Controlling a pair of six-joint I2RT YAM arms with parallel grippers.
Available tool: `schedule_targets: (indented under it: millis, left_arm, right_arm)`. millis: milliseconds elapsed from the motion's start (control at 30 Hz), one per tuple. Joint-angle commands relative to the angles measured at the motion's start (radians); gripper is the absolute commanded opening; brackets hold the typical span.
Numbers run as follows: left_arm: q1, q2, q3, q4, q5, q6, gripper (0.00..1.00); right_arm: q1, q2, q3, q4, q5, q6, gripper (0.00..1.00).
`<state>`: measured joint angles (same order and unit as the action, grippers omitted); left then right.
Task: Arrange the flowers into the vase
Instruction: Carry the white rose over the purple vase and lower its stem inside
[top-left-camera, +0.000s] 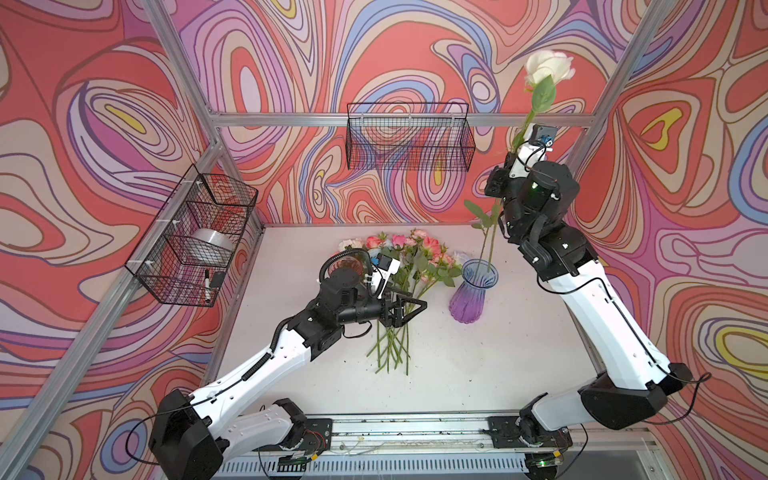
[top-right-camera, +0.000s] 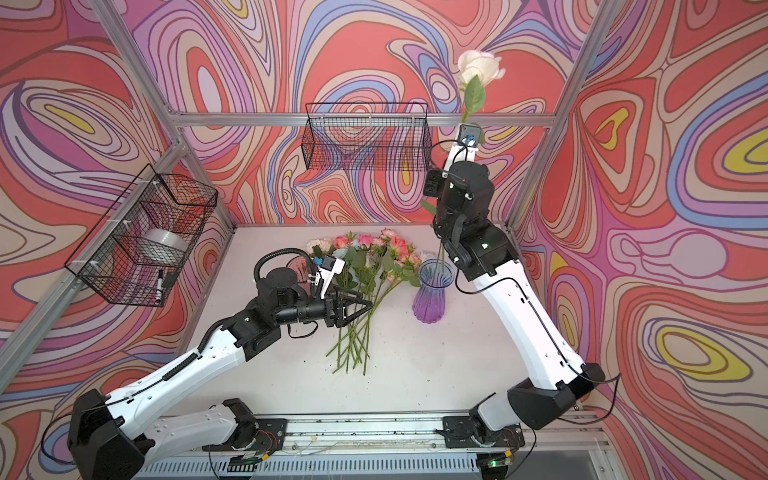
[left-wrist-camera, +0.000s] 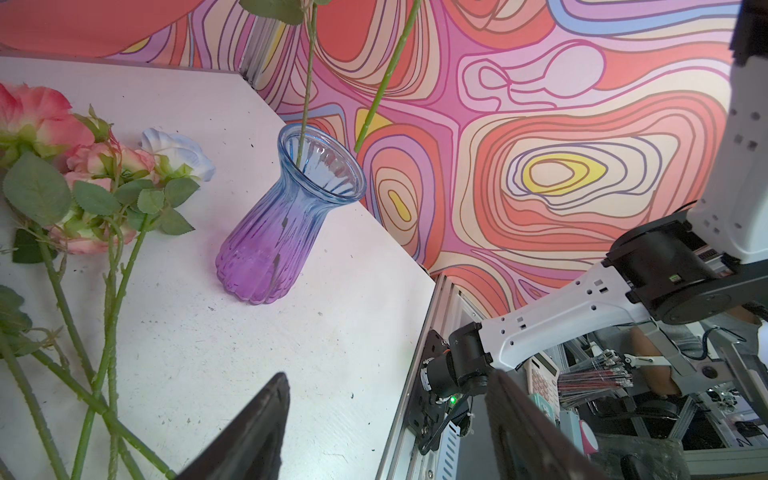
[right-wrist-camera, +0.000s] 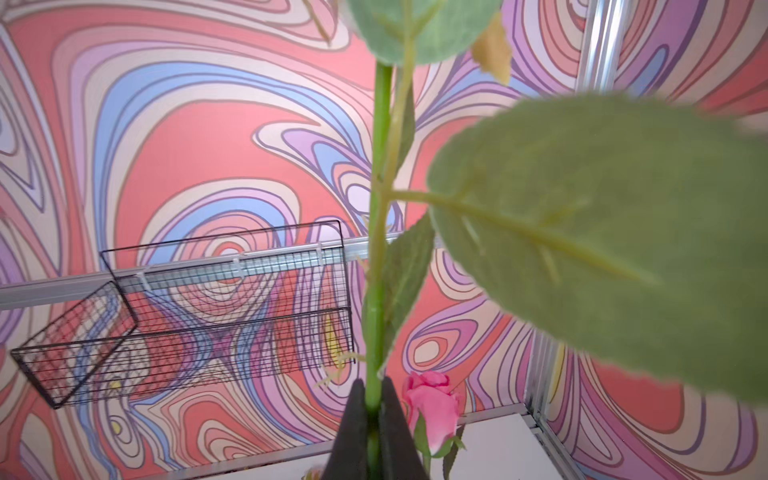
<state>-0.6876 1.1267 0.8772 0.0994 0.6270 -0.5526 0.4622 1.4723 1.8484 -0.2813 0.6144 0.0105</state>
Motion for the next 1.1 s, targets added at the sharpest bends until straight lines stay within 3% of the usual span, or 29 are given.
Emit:
schedule_targets:
  millis: [0,267,400,800,1067]
  left_arm:
    - [-0.003,-0.008,0.017,0.0,-0.004,0.017,0.75]
    - [-0.003,0.0,0.02,-0.003,-0.006,0.016,0.75]
    - [-0.003,0.001,0.019,-0.003,-0.004,0.015,0.76]
    - [-0.004,0.008,0.023,-0.007,-0.006,0.018,0.76]
    - [-0.003,0.001,0.021,-0.012,-0.014,0.025,0.76]
  right_arm:
    - [-0.033,-0.014,-0.083,0.055,-0.051,0.016,0.0]
    - [-0.034,-0.171,-0.473,0.189,-0.027,0.146,0.0]
    - [-0.035,-0.225,-0.579,0.164,-0.009,0.2,0.0]
    - [-0.035,-0.271,-0.665,0.042,0.023,0.31,0.19]
    - [-0.034,-0.285,-0.637,-0.029,-0.003,0.347,0.19]
